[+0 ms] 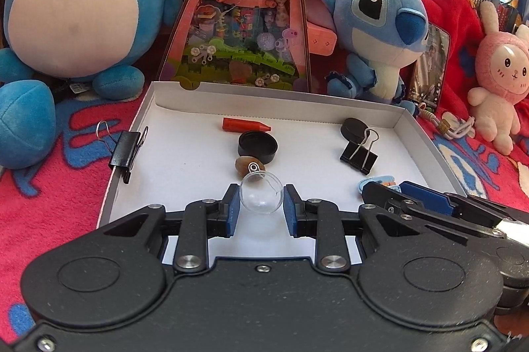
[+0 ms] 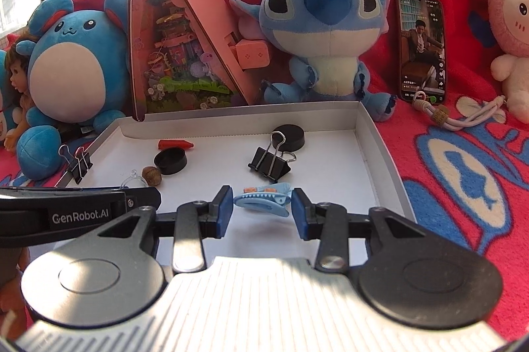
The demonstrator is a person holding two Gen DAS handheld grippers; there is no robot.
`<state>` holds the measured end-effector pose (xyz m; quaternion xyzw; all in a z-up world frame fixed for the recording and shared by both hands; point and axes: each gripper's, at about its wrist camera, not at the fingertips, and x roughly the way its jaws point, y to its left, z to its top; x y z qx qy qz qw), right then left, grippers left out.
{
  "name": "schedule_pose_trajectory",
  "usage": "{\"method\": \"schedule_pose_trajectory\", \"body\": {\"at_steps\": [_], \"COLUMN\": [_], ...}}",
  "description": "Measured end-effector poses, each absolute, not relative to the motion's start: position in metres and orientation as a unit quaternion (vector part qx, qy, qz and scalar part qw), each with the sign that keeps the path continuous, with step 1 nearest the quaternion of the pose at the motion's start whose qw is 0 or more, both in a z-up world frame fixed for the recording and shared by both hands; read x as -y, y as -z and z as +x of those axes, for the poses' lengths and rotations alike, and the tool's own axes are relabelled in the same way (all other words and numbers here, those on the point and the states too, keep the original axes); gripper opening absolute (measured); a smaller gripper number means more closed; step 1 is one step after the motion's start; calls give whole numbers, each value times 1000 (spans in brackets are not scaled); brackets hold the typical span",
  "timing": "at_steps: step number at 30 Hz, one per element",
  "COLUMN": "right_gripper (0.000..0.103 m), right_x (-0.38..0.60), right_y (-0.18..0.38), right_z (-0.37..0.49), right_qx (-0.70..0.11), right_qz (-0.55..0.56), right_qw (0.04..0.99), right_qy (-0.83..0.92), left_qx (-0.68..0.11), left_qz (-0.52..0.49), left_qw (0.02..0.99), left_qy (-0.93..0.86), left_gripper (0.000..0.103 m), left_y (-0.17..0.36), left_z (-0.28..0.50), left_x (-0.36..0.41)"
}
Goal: Organize rigid objects
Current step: 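Lower the clear ball into the box with the left tool while the right lowers the blue clip, then open the left tool to release the ball while the right releases the blue clip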
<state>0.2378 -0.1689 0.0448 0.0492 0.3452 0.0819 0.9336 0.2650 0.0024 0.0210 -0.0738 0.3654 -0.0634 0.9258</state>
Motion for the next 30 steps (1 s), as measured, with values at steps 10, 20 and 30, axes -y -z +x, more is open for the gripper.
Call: {"method": "schedule_pose_trajectory", "body": {"at_steps": [10, 20, 30], "right_gripper": [45, 44, 47], "right_x": [169, 168, 168], "right_y": [-37, -36, -37], "right_z": [241, 243, 243], "right_qx": [-354, -354, -354], "right_qz": [55, 45, 47], "right_qw": [930, 931, 931], "right_qy": [-79, -77, -79], "left_qx": [-360, -353, -349], "left_qz": [-59, -46, -35], "left_qw": [929, 933, 935], "left_qy": [56, 53, 50], "left_gripper": [27, 27, 27], "left_y": [-18, -16, -16], "left_z": [268, 269, 267], "left_x": [2, 5, 7]}}
